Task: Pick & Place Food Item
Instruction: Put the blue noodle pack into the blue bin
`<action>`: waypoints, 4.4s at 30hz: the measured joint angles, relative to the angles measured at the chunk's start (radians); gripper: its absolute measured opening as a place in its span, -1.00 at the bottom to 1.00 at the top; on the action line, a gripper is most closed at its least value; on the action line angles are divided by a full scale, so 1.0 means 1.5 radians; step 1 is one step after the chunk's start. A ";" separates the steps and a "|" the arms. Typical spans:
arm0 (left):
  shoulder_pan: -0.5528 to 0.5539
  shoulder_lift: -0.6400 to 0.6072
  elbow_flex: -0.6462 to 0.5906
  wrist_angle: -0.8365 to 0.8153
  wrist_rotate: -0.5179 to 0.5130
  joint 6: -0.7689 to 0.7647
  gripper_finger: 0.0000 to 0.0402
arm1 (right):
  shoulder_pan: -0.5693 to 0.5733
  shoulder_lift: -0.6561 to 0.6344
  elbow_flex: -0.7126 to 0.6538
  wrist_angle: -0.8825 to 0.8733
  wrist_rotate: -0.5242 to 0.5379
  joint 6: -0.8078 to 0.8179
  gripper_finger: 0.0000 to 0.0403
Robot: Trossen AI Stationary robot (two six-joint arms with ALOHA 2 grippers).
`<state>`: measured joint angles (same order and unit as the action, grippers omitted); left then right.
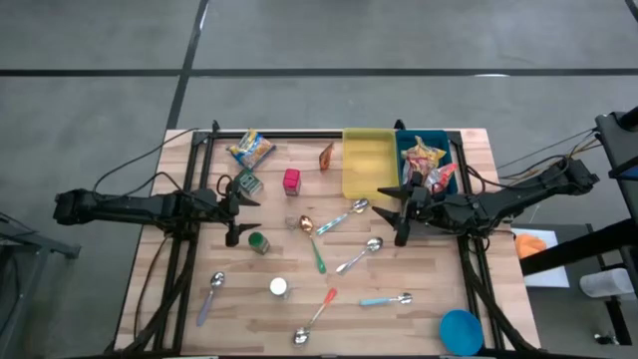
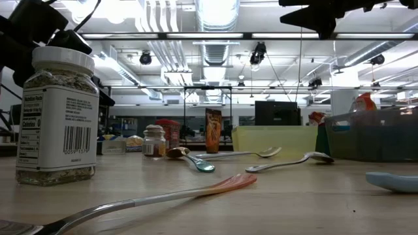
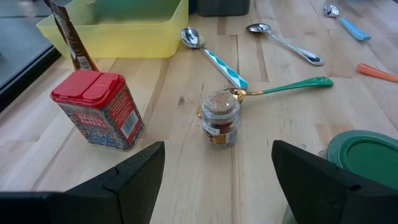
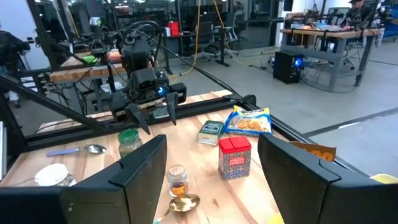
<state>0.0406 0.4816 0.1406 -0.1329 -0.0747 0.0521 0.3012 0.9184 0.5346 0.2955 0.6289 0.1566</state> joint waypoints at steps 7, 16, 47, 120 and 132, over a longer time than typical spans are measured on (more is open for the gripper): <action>0.000 0.000 0.000 0.000 0.000 0.000 0.50 | 0.000 0.000 0.000 0.000 0.000 0.000 0.25; 0.000 0.000 0.000 0.008 -0.027 0.000 0.50 | 0.000 0.000 0.000 0.000 0.000 0.000 0.25; 0.064 0.228 0.363 -0.261 -0.354 -0.619 0.50 | 0.000 0.001 0.000 -0.002 0.000 0.000 0.25; 0.597 0.690 0.401 -0.181 -0.221 -0.843 0.03 | 0.000 0.001 0.000 -0.002 0.000 0.000 0.25; 0.597 0.685 0.401 -0.182 -0.201 -0.830 -0.60 | 0.000 0.001 0.000 -0.002 0.000 0.000 0.25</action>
<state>0.9356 1.5097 0.7414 -0.4052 -0.3756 -1.1929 0.3010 0.9192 0.5346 0.2928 0.6285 0.1562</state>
